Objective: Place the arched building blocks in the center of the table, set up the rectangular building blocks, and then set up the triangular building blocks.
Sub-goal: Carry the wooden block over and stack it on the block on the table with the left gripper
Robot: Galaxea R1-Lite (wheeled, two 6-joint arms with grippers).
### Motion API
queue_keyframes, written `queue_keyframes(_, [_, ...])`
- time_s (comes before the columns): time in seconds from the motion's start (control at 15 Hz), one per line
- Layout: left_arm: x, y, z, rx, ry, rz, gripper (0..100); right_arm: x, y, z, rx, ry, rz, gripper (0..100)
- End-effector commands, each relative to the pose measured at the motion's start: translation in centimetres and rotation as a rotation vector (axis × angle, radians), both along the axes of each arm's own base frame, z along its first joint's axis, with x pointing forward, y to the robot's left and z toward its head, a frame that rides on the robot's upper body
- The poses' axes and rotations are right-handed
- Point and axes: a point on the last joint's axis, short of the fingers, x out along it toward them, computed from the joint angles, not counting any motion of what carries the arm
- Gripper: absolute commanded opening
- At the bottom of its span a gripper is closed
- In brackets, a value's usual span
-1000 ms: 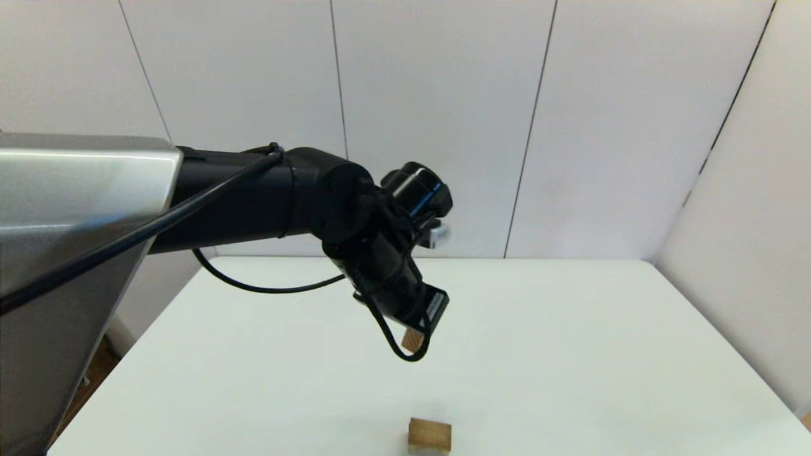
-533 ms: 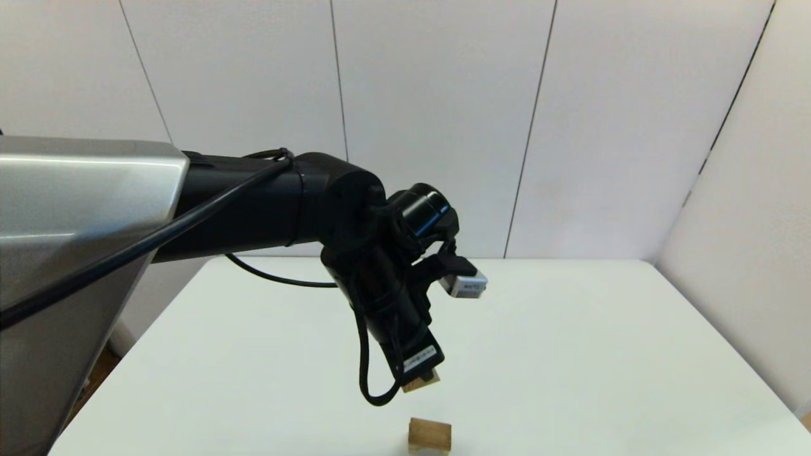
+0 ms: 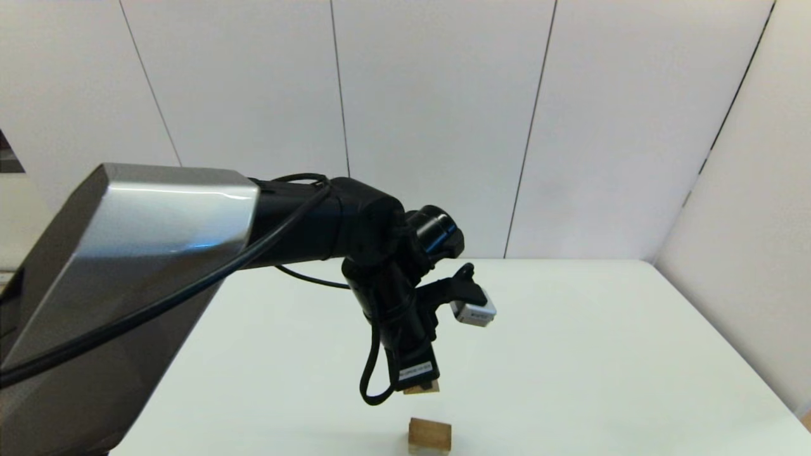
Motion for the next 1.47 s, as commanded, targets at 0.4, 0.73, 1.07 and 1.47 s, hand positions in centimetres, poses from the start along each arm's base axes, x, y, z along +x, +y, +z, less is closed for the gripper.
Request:
queue_keyframes(0.4, [0.1,-3.1,-4.3,0.021,0.07,-0.089,0,0.0,0.0,0.0,0.0,0.002,0.001,100])
queue_keyframes(0.73, [-0.5,-2.6,-4.4,0.012,0.111,-0.115,0,0.0,0.0,0.0,0.0,0.002,0.001,100])
queue_keyframes(1.07, [-0.5,-1.9,-5.2,0.039,0.132,-0.117,0,0.0,0.0,0.0,0.0,0.002,0.001,100])
queue_keyframes(1.47, [0.0,-2.4,-8.8,-0.035,0.062,-0.123,0,0.0,0.0,0.0,0.0,0.002,0.001,100])
